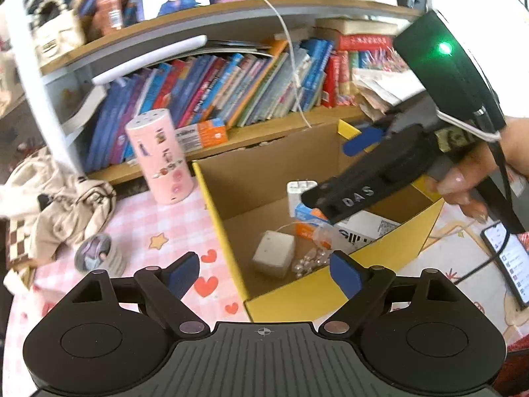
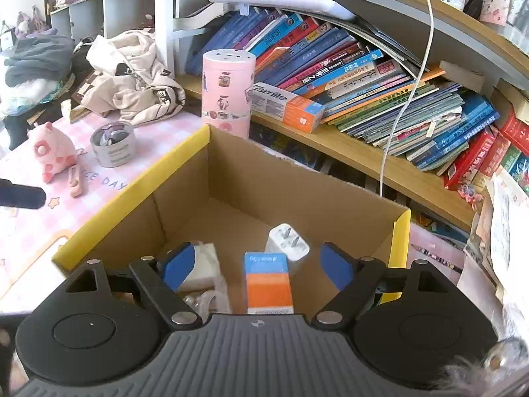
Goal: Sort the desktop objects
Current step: 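Withdraw both open tools up and away from the yellow box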
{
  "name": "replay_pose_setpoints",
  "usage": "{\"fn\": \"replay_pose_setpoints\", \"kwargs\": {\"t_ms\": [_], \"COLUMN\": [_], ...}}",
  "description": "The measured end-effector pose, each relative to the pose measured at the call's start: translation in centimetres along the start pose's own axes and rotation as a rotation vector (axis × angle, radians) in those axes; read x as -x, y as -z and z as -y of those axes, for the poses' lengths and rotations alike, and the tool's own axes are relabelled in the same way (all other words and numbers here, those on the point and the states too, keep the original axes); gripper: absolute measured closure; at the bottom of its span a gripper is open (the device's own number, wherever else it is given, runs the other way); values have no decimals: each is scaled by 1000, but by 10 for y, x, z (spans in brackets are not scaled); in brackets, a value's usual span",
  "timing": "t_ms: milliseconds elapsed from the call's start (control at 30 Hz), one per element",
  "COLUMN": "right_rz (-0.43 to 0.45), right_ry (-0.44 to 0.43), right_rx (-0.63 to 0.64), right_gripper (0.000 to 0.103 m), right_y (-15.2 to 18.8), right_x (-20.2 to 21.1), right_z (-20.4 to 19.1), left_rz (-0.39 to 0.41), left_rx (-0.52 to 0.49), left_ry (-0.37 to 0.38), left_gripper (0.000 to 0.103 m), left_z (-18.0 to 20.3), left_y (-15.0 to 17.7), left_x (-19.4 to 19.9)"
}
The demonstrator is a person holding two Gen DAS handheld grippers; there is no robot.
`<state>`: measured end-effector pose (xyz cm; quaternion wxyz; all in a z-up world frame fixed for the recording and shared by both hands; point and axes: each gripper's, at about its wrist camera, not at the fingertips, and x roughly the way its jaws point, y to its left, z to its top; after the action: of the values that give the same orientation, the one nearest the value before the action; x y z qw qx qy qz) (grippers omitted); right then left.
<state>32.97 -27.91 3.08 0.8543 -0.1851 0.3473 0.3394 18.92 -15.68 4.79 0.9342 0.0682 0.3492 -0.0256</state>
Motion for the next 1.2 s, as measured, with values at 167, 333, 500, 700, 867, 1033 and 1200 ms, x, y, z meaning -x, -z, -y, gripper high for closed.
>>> {"fn": "replay_pose_setpoints", "kwargs": {"t_ms": [167,333,500,700,867,1033,1200], "right_rz": [8,26,60,136,148,125,87], "right_ry": [1,13,37,72,120,159,196], "right_rx": [-22,-45,-54,-79,-110,-143,-191], "right_gripper": [20,19,19,19,19,19,19], "right_y": [11,24,36,55,70,81,86], "right_x": [11,23,39,64,79,84,84], "right_z": [-6,-12,-17,-23,-29,-44,-64], "left_rz": [22,17,25,46,62,62,61], "left_rx": [47,68,66,70,100,104,83], "left_ry": [-3,-14,-13,-4,10,44,88], "left_gripper": [14,14,14,14,13,13,13], "left_z": [-7,-10,-9,-12,-23,-35,-49], "left_y": [6,11,17,24,29,36,42], "left_x": [9,9,11,15,18,17,18]}}
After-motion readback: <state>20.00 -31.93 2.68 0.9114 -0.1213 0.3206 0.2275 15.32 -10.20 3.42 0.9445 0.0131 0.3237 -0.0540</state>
